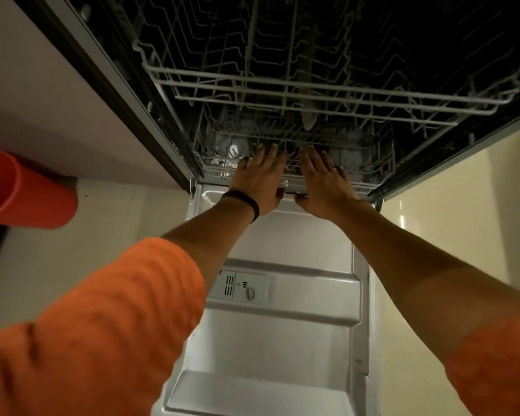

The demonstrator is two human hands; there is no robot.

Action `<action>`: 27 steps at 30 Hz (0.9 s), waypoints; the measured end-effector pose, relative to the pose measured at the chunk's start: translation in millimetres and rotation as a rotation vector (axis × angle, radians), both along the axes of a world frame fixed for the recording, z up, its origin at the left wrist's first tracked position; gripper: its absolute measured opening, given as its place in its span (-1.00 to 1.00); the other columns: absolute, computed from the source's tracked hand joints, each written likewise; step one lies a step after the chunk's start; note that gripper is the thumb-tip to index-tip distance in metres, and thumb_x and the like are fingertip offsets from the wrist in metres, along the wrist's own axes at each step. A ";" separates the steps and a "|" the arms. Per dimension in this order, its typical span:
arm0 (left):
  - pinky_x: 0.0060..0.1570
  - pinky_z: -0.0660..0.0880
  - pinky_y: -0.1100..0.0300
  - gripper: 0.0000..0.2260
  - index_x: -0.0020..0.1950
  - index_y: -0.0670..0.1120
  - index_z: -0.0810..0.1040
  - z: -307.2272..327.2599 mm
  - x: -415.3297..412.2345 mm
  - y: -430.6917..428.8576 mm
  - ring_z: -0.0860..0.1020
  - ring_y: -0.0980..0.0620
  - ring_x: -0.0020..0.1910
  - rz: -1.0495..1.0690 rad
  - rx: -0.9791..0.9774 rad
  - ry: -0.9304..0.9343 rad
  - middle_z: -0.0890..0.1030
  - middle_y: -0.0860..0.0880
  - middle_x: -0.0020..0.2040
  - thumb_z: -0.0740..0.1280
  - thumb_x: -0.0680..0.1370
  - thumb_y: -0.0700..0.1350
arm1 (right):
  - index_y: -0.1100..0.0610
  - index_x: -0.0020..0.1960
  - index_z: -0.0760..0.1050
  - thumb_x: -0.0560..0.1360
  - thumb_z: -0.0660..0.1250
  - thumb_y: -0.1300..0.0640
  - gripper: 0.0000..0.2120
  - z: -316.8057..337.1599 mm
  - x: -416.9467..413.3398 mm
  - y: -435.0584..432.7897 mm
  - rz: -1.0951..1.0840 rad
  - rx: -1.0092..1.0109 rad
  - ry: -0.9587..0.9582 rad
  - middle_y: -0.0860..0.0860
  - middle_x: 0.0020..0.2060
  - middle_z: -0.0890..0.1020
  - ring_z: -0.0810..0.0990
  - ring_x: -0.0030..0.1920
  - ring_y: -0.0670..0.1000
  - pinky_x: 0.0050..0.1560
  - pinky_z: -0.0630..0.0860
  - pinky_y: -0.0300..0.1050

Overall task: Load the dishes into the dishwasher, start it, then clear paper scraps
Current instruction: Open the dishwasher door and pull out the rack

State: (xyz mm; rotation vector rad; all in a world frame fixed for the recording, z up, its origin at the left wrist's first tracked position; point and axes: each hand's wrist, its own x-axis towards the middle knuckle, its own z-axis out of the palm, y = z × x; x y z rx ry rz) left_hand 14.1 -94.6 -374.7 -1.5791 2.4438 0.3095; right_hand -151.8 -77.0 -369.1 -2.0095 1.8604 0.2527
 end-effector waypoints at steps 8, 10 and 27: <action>0.59 0.04 -0.19 -0.20 0.68 -0.03 -0.16 -18.3 -12.2 -17.1 -0.13 -0.08 0.66 -0.001 0.166 -0.014 -0.17 -0.05 0.68 0.30 0.64 0.09 | 0.10 0.65 -0.27 0.54 0.44 -0.06 0.04 -28.4 -13.4 -13.6 0.039 0.083 -0.004 0.10 0.65 -0.17 -0.18 0.64 0.16 0.61 0.01 0.22; 0.58 0.07 -0.19 -0.17 0.68 -0.02 -0.14 -18.8 -10.6 -15.8 -0.11 -0.09 0.66 0.000 0.182 0.013 -0.15 -0.05 0.68 0.35 0.61 0.08 | 0.11 0.66 -0.25 0.52 0.48 -0.05 0.06 -32.5 -12.5 -11.6 0.021 0.074 -0.038 0.11 0.65 -0.15 -0.17 0.64 0.19 0.61 0.06 0.22; 0.52 0.24 -0.09 -0.23 0.66 -0.06 0.05 -5.8 20.3 95.9 0.17 -0.11 0.59 -0.064 0.288 0.109 0.16 -0.07 0.61 0.41 0.57 0.01 | 0.15 0.64 0.01 0.48 0.50 0.00 -0.07 -13.7 20.9 113.1 -0.059 0.119 -0.087 0.12 0.56 0.18 0.13 0.58 0.22 0.52 0.27 0.08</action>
